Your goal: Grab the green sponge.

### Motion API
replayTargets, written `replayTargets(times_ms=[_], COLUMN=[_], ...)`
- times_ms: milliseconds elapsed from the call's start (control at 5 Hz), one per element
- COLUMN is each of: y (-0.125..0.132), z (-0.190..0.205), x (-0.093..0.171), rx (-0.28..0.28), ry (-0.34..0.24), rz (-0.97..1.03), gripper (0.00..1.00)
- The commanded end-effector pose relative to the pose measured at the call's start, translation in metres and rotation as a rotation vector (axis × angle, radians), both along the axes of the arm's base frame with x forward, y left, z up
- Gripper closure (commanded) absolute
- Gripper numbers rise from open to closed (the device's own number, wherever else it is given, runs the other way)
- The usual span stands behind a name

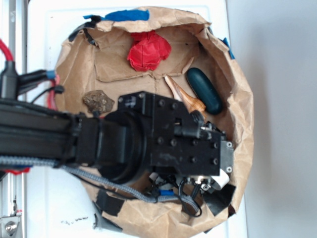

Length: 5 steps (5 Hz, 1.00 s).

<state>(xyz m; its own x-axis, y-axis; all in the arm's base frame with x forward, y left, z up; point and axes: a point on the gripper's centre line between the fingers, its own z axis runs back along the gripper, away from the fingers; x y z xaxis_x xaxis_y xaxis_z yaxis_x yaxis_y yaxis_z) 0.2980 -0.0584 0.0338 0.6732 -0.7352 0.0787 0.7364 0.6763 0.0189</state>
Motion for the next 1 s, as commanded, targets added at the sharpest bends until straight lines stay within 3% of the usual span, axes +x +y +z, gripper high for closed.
replayTargets(times_ms=[0,800], y=[0.009,0.073], z=[0.046,0.132], x=[-0.003,-0.025], rx=[-0.063,-0.066], ry=[-0.062,-0.038], rz=[0.022,0.357], gripper=[1.0,1.0])
